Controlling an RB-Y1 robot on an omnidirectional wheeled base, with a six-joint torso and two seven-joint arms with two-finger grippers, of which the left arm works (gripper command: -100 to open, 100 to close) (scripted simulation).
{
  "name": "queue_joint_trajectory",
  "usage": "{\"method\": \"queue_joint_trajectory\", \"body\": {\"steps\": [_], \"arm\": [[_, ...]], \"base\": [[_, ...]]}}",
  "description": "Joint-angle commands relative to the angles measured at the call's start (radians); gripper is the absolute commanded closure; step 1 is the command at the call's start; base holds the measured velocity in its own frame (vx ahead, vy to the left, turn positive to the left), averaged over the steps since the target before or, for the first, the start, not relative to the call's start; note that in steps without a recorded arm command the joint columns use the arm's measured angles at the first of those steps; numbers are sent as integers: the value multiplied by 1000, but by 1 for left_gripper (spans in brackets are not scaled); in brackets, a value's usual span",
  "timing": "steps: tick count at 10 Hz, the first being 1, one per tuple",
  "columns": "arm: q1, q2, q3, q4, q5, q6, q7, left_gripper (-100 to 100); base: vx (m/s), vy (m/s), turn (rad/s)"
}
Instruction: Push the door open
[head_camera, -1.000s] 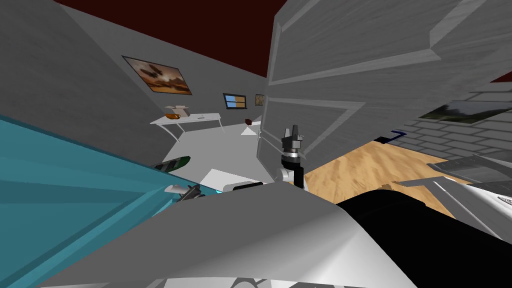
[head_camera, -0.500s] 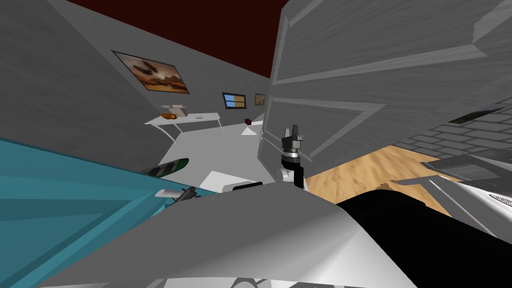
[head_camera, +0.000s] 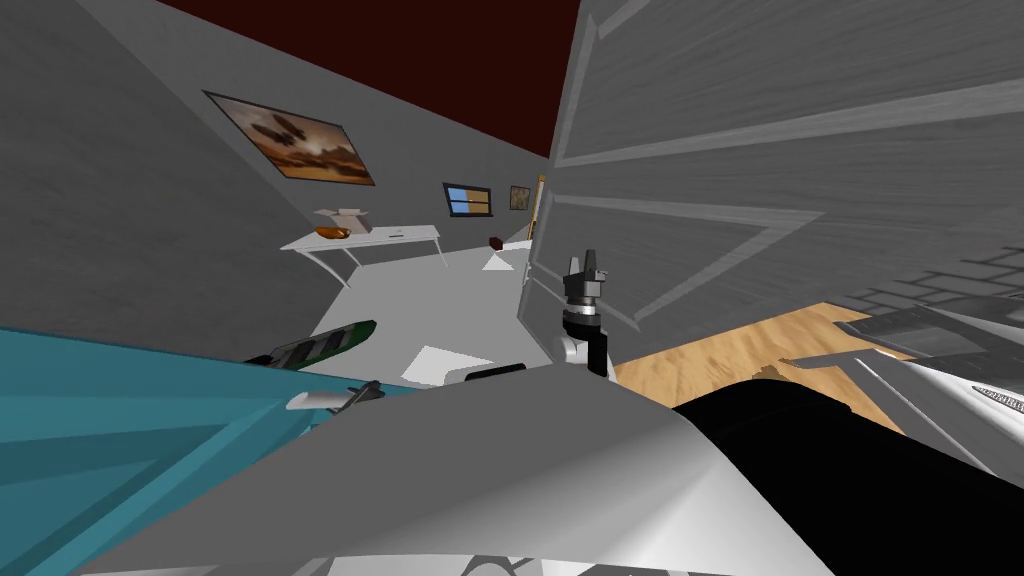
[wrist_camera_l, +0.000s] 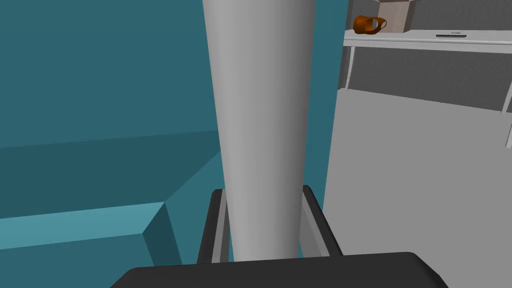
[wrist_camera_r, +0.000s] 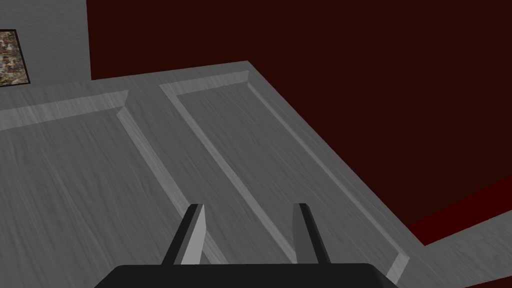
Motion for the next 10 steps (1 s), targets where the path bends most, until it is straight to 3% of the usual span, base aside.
{"method": "queue_joint_trajectory", "body": {"steps": [1, 10], "arm": [[-9, 5, 39, 19, 7, -22, 2, 100], [-23, -42, 177, 32, 45, -44, -20, 100]], "base": [[106, 110, -23], [92, 103, -19]]}}
